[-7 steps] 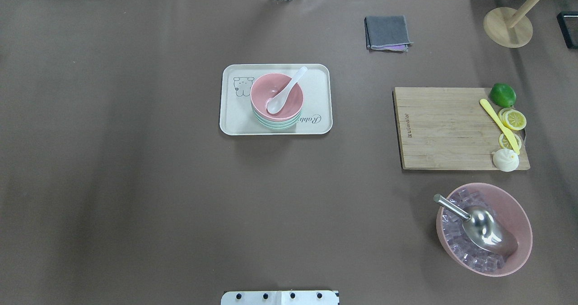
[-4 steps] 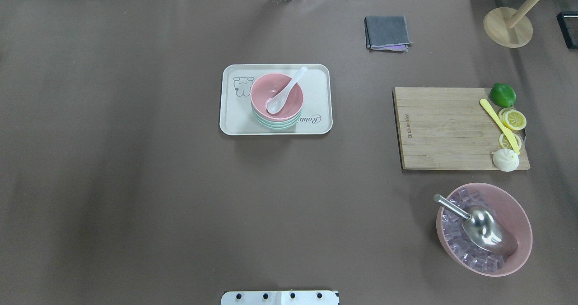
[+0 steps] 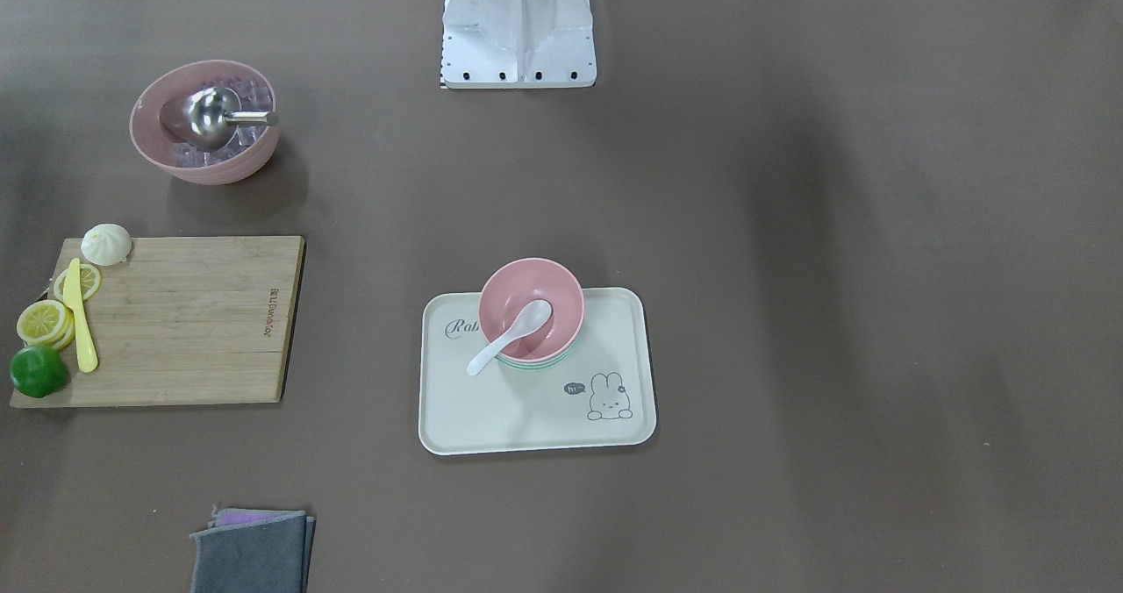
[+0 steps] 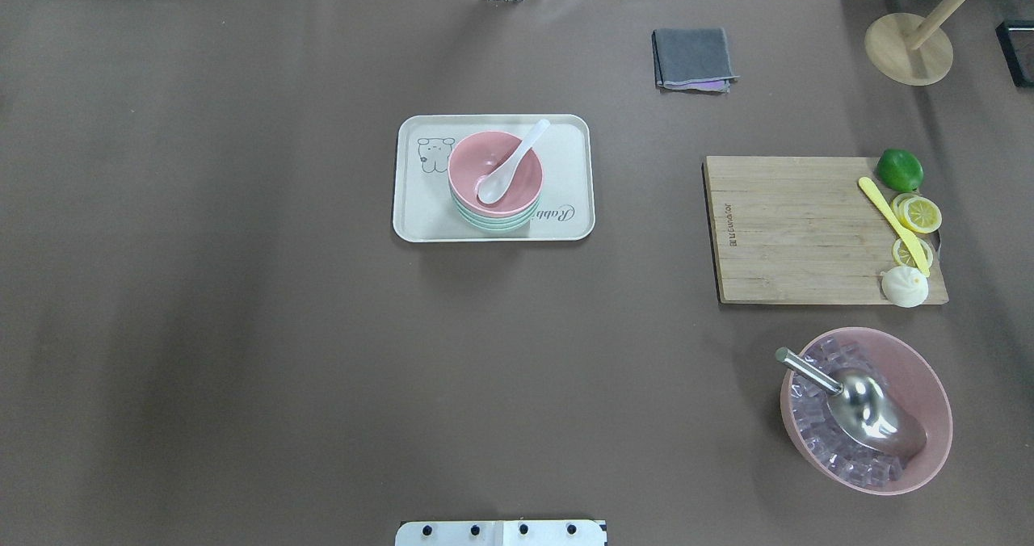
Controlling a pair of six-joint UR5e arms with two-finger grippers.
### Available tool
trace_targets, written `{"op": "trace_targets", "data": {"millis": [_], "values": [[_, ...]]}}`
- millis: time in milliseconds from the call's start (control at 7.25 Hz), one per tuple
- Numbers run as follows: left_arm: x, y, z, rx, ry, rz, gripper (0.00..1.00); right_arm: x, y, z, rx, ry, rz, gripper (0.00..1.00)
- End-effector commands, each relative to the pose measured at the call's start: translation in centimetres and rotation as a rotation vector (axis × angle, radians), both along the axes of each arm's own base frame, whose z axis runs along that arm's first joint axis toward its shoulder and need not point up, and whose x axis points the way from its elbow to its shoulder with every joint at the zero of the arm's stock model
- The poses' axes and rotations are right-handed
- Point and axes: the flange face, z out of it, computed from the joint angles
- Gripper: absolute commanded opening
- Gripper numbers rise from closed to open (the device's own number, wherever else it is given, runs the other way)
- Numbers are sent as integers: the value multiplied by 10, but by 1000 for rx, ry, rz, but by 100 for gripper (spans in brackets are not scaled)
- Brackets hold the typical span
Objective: Stack pink bowl on green and place spoon
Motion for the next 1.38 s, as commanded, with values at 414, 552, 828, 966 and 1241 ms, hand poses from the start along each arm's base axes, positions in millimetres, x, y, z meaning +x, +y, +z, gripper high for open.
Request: {"op": "trace_targets", "data": {"millis": [414, 552, 828, 966, 1241], "values": [[1, 0, -33, 106, 9, -15, 98, 1, 3, 12, -43, 7, 17, 100], [1, 0, -31, 107, 4, -10, 98, 7, 4, 14, -98, 8, 81, 100], [1, 0, -27, 105, -1, -8, 98, 9, -3, 3, -238, 49, 286, 100], [1, -2, -29, 108, -1, -8, 98, 11, -1, 11, -211, 68, 272, 100], [1, -3, -43, 139, -2, -7, 98, 9, -2, 11, -173, 59, 258, 100]]}}
